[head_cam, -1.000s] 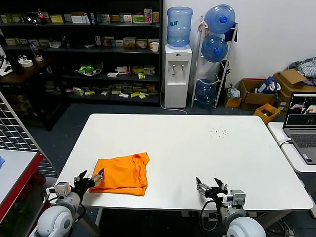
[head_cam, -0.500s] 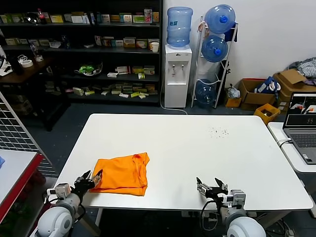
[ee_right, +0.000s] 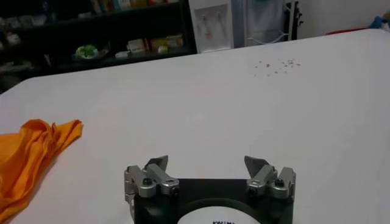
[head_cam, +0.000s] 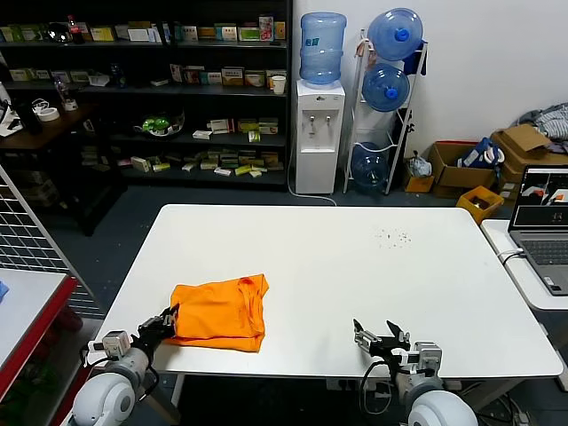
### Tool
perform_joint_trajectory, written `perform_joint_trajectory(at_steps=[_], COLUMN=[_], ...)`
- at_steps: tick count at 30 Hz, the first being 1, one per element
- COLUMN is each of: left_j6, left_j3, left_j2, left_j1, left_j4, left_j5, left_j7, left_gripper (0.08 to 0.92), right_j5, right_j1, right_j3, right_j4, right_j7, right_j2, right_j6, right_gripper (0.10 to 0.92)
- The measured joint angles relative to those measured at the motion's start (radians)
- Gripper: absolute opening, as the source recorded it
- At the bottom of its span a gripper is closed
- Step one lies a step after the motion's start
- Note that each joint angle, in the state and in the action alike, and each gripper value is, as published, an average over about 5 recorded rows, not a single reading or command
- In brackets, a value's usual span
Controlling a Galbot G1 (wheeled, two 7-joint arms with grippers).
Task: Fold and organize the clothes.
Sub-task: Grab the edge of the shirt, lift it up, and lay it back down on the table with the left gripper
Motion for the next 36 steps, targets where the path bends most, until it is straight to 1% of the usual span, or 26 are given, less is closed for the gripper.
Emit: perform_joint_trajectory(at_steps=[1, 4, 11, 15, 19, 23, 26, 36], left_j6=[-0.004, -0.013, -0.008, 0.009, 0.026, 0.031, 0.031, 0.021], left_j3=[-0.003, -0.012, -0.040, -0.061, -0.089, -0.126, -0.158, -0.234], left_j2=[-0.001, -0.004, 0.005, 0.025, 0.054, 0.098, 0.144, 0.311], left_j1=[0.003, 0.013, 0.046, 0.061, 0.067, 0.075, 0.080, 0.080], left_j4=[-0.007, -0.037, -0.149, -0.219, -0.261, -0.271, -0.262, -0.144], left_j5=[0.005, 0.028, 0.101, 0.128, 0.143, 0.147, 0.144, 0.104], left_j7=[-0.001, -0.008, -0.036, -0.056, -0.063, -0.061, -0.057, -0.045], left_gripper=[0.133, 0.107, 0.107, 0.107, 0.107, 0.107, 0.107, 0.107], right_j5=[0.000, -0.001, -0.001, -0.001, 0.000, 0.002, 0.005, 0.007], right_j1=[0.000, 0.000, 0.002, 0.007, 0.011, 0.010, 0.009, 0.019], right_j3=[0.000, 0.002, 0.003, -0.001, -0.003, 0.001, 0.004, -0.001], right_j4=[-0.001, -0.004, -0.009, -0.011, -0.010, -0.005, -0.003, -0.001], right_j7=[0.000, 0.001, 0.002, 0.003, 0.004, 0.004, 0.004, 0.003], right_j2=[0.001, 0.003, 0.003, 0.002, -0.001, -0.006, -0.009, -0.005], right_j6=[0.001, 0.004, 0.009, 0.009, 0.009, 0.010, 0.013, 0.020], right_gripper=[0.823, 0.823, 0.823, 0.823, 0.823, 0.823, 0.823, 0.823])
